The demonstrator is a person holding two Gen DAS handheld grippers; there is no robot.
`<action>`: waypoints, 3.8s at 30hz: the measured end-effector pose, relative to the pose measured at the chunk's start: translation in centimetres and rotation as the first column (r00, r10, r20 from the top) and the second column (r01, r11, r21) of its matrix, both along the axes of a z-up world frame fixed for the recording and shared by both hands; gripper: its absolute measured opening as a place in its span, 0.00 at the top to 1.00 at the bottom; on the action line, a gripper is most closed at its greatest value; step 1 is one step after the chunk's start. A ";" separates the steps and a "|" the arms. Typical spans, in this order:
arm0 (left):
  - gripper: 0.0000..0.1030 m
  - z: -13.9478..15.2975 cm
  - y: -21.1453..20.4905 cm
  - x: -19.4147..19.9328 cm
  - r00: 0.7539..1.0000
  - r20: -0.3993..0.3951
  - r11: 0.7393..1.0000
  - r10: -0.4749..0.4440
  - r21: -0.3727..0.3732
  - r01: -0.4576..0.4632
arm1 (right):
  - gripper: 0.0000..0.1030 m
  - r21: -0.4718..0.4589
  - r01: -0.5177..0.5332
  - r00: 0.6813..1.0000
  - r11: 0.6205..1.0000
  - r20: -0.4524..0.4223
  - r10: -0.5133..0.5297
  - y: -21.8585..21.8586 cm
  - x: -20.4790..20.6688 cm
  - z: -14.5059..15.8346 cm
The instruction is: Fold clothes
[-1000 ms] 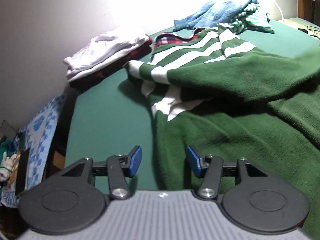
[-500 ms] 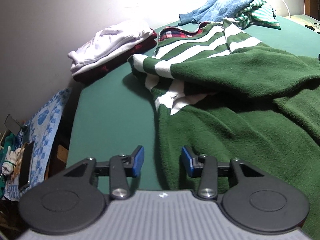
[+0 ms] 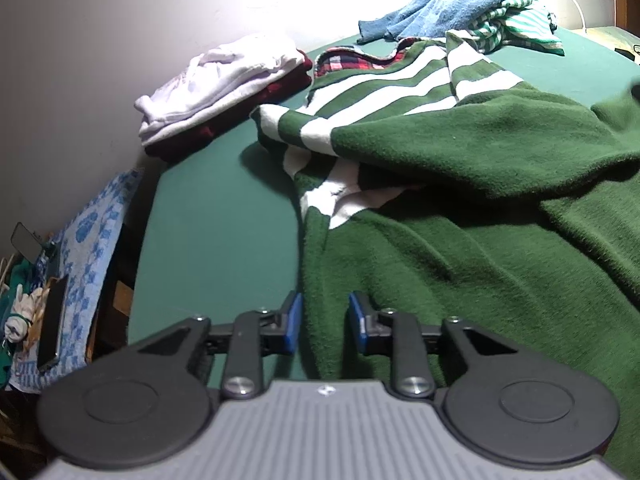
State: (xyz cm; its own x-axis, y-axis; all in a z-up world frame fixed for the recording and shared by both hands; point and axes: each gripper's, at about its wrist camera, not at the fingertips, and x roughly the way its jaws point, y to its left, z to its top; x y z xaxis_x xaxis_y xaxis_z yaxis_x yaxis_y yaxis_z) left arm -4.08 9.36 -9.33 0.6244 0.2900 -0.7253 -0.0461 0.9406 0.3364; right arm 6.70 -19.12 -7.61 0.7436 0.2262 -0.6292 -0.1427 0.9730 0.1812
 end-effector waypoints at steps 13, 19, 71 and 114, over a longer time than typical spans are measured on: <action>0.78 1.7 -1.6 0.2 0.999 0.046 0.999 0.023 -0.041 -0.021 | 0.90 0.067 -0.027 0.949 0.997 0.316 0.004 -1.7 4.0 12.0; 0.78 1.7 -3.6 0.7 0.999 0.041 0.999 -0.016 -0.051 0.018 | 0.90 0.011 0.022 0.951 1.000 0.310 -0.024 -1.9 6.1 10.7; 0.50 1.2 -1.8 -17.4 0.943 -0.131 0.880 0.306 -0.340 -0.333 | 0.64 0.320 -0.345 0.850 0.882 -0.292 0.439 19.7 5.4 -0.9; 0.99 4.7 -2.3 -20.3 0.968 -0.076 0.812 0.241 -0.530 -0.244 | 0.89 0.339 -0.441 0.856 0.831 -0.120 0.503 18.6 5.7 1.6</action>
State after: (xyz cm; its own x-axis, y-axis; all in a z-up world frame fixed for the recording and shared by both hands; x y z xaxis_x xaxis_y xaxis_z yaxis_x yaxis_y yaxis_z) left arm -24.35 7.09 -4.60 0.5810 0.0012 -0.8139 -0.2964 0.9316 -0.2103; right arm 12.45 -0.48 -6.03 0.3660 0.7117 -0.5997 -0.5022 0.6935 0.5166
